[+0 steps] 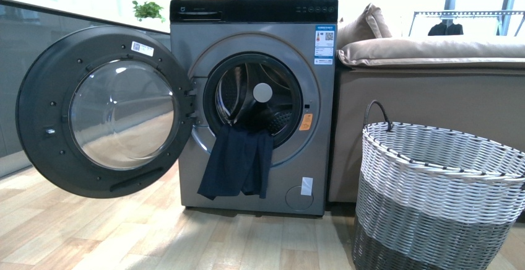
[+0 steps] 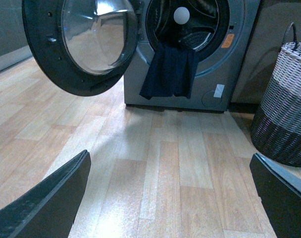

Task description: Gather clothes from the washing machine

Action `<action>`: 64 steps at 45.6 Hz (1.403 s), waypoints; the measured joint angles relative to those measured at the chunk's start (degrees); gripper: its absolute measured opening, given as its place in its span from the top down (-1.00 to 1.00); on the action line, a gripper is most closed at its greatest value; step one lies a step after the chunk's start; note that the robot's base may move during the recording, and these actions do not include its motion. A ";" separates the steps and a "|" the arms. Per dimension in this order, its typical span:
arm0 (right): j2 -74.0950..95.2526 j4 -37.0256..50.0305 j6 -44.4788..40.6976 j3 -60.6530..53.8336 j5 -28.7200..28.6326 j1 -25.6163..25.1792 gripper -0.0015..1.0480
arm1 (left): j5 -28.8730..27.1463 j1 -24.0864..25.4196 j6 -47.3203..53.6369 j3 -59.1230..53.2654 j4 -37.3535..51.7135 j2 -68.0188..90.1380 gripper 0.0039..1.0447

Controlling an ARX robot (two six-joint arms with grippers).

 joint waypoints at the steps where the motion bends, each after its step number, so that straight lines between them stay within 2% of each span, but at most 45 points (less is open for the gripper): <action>1: 0.00 0.00 0.02 0.00 0.00 0.00 -0.85 | 0.00 0.00 0.00 0.00 0.00 0.00 -0.88; 64: 0.00 0.00 0.00 0.00 0.00 0.00 -0.85 | 0.00 0.00 0.00 0.00 0.00 0.00 -0.88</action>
